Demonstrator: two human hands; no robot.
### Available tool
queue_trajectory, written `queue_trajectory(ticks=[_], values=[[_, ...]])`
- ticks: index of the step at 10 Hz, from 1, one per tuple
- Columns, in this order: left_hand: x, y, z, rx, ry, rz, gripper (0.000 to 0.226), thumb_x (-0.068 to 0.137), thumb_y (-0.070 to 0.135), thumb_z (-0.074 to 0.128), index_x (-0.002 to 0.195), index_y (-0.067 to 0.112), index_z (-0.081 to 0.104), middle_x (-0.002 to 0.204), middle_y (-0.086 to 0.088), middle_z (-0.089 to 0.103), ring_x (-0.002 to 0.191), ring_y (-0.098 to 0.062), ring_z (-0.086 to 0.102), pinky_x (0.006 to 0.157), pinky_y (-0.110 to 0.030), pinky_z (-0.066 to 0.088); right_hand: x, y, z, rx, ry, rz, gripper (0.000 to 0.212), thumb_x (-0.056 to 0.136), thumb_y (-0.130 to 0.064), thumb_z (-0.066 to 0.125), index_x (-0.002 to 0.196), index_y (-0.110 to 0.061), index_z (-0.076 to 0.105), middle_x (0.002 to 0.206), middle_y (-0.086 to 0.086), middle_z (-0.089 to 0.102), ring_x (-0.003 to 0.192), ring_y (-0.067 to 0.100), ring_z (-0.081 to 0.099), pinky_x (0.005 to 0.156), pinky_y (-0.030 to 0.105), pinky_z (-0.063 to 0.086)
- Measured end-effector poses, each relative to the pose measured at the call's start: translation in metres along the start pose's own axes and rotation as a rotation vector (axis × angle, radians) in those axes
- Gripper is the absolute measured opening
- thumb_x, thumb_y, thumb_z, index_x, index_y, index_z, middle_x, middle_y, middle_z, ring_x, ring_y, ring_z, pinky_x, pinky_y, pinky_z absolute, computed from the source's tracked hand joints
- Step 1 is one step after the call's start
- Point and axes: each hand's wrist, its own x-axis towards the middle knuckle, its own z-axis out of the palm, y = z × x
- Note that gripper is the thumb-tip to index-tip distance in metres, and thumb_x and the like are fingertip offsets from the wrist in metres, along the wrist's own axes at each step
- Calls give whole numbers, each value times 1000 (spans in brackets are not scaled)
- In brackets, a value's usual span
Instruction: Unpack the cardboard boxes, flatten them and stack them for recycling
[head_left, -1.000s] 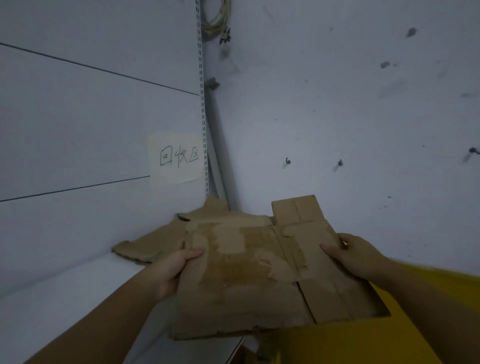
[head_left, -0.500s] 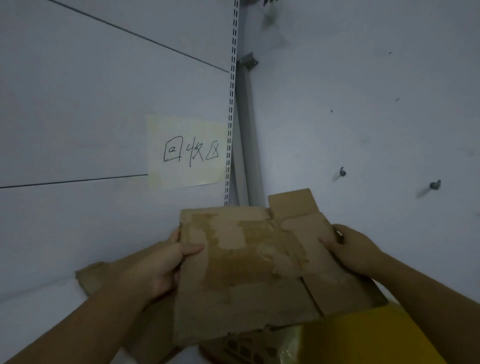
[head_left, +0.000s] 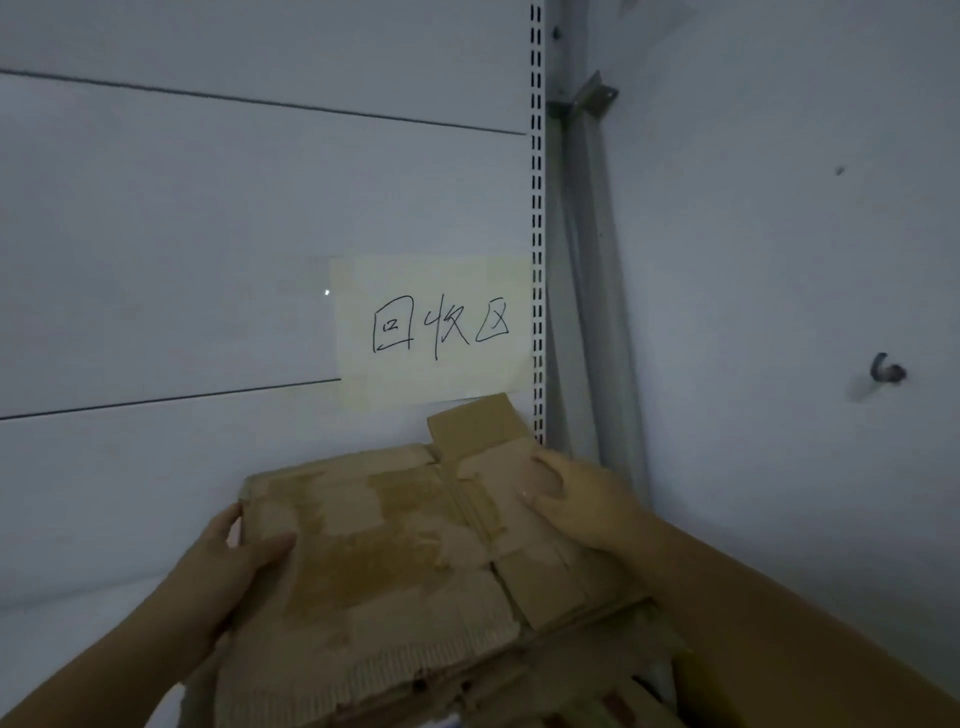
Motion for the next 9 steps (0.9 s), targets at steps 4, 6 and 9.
queue_trajectory(ticks=[4,6,9], values=[[27,-68,13,1150,-28,24,58,93,57,14,147,33,16,158,1,8,143,-27,10,113,-53,15,15,24,62,-26,-210,-4,50,89,-64,33,122,-34,55,130,3,55,116,24,49,99,39,36],[20,-56,16,1093,26,-60,63,89,65,19,145,37,17,157,1,15,141,-28,16,111,-58,14,7,8,54,-325,97,-226,37,87,-50,50,87,-18,70,103,3,64,94,21,56,78,30,43],[6,-25,9,932,-53,-41,53,97,50,24,144,25,28,155,-9,22,141,-32,17,115,-45,14,-48,-60,-22,282,227,-584,39,93,-46,46,80,-21,73,79,-8,67,67,5,57,59,16,40]])
